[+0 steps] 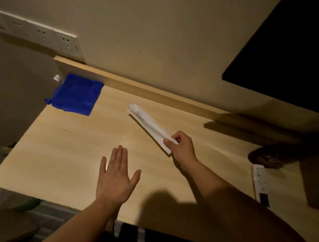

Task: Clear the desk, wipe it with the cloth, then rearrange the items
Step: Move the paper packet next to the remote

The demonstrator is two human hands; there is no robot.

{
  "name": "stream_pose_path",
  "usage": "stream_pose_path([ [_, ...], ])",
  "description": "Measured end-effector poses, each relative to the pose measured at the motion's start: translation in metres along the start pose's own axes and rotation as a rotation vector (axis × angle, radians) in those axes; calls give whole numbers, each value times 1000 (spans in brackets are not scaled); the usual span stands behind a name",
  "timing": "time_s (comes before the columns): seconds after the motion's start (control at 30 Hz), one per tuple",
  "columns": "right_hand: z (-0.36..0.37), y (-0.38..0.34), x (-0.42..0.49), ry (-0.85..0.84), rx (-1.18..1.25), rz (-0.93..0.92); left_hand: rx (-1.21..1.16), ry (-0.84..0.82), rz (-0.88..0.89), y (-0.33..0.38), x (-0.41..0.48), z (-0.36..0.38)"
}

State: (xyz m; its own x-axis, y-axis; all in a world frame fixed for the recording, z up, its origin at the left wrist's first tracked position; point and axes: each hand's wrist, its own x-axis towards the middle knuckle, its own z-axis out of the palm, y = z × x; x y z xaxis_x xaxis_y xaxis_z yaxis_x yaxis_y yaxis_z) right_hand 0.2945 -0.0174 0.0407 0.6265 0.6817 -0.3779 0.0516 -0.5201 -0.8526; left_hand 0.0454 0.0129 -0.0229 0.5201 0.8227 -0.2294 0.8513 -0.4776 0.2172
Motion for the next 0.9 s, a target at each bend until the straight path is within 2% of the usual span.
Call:
stream_pose_path([
  [0.13, -75, 63, -54, 257, 62, 185, -21, -11, -5, 4, -3, 0],
  [0.23, -127, 107, -94, 409, 109, 258, -81, -24, -33, 23, -3, -4],
  [0.43, -190, 162, -138, 662, 129, 371, -126, -18, 185, 108, 10, -3],
  [0.53, -195, 173, -147, 760, 108, 391, -43, -48, 241, 131, 15, 12],
  [0.73, -194, 190, -153, 848, -80, 316, 7, -43, 242, 144, 14, 23],
  [0.9, -192, 187, -155, 793, -195, 327, 15, -57, 234, 145, 14, 22],
])
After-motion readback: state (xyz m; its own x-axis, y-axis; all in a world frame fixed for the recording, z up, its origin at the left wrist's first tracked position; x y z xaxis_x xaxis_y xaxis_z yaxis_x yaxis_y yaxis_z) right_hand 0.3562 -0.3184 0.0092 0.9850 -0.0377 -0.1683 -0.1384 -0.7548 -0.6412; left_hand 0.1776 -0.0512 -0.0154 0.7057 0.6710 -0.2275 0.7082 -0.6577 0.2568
